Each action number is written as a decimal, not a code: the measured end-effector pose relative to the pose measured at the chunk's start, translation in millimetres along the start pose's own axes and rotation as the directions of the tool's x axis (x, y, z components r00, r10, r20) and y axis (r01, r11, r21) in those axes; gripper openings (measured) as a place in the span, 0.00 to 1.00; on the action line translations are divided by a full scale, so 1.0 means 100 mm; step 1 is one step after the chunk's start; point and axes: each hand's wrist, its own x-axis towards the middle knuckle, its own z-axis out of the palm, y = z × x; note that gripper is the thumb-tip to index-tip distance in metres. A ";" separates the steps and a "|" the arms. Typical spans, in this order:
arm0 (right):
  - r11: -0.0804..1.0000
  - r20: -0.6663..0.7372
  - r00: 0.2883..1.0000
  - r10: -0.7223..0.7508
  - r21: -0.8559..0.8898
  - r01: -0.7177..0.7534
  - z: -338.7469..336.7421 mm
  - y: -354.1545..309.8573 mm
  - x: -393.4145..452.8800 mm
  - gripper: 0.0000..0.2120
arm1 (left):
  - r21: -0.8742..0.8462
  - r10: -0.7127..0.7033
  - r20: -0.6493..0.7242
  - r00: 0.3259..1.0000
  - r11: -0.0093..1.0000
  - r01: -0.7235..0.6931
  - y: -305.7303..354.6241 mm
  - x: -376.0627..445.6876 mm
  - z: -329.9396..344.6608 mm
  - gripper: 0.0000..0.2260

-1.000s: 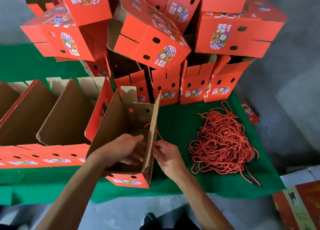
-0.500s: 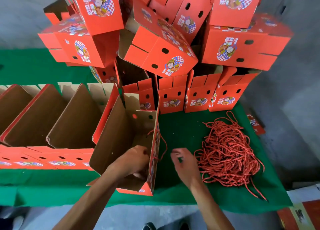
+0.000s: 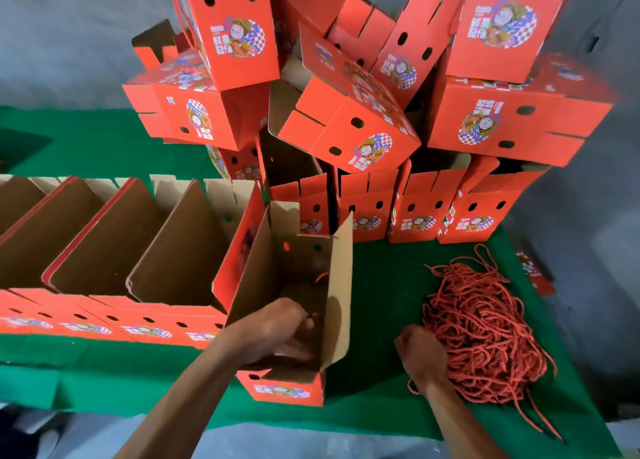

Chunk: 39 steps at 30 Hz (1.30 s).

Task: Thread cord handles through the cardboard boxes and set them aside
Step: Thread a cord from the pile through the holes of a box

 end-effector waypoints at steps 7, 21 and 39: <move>0.976 -0.036 0.999 0.017 0.217 -0.009 -0.09 -0.25 0.09 0.10 | 0.784 0.801 -0.036 0.598 0.394 -0.480 0.12 -0.28 -0.60 0.23; 0.131 0.077 0.996 0.036 0.988 -0.081 -0.74 -0.79 0.12 0.12 | 0.899 0.845 0.198 0.496 0.045 -0.437 0.31 -0.07 -1.00 0.07; 0.250 -0.204 0.918 0.339 0.961 0.121 -0.80 -0.36 -0.02 0.08 | 0.848 0.918 0.233 0.322 -0.029 -0.530 0.90 0.04 -0.01 0.11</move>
